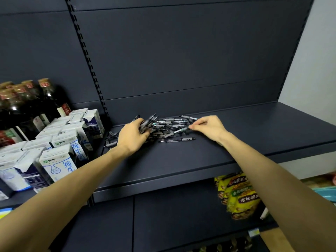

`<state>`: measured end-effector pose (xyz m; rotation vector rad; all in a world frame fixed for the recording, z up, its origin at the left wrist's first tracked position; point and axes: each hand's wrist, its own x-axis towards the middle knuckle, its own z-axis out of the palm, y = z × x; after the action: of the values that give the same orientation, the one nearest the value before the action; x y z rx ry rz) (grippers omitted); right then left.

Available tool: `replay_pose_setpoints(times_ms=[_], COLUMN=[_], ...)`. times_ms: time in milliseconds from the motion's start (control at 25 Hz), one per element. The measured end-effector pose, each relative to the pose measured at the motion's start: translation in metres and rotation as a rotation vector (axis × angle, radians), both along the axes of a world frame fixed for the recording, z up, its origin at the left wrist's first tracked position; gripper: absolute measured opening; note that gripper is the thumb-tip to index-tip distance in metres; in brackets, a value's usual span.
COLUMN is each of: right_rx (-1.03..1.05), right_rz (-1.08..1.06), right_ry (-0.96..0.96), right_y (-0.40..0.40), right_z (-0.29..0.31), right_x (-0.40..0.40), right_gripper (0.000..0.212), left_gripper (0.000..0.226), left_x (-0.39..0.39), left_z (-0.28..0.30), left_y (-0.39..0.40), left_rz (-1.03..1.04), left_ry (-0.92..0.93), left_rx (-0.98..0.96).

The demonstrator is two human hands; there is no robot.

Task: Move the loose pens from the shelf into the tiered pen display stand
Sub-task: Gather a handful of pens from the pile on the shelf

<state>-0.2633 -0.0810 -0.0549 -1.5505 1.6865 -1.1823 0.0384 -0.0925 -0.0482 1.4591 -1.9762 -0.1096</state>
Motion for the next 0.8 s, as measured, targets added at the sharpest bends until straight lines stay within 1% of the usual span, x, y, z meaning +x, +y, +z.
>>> replay_pose_setpoints(times_ms=[120,280,520,600,680,800], right_rx=[-0.089,-0.206,-0.115,-0.160,-0.215,-0.196], right_rz=[-0.071,-0.100,-0.056,-0.079,-0.084,-0.029], right_ry=[-0.217,-0.331,-0.369,-0.411,-0.378,-0.309], right_y=[-0.006,-0.011,-0.010,-0.010,-0.014,-0.019], right_z=[0.012,0.032,0.018,0.019,0.029,0.038], right_x=[0.009,0.030,0.056,0.059,0.058,0.061], right_gripper=[0.016,0.012,0.008,0.006,0.005,0.005], left_gripper=[0.017,0.017,0.017,0.018,0.019,0.020], left_x=[0.003,0.007,0.016,0.019,0.021,0.023], left_z=[-0.001,-0.002,-0.004,-0.004,-0.004,-0.006], left_y=[0.001,0.003,0.009,0.011,0.012,0.010], left_rz=[0.003,0.007,0.005,0.015,0.026,0.024], left_ry=[0.010,0.022,0.027,0.024,0.019,0.022], left_rx=[0.005,0.000,-0.009,-0.013,-0.013,-0.017])
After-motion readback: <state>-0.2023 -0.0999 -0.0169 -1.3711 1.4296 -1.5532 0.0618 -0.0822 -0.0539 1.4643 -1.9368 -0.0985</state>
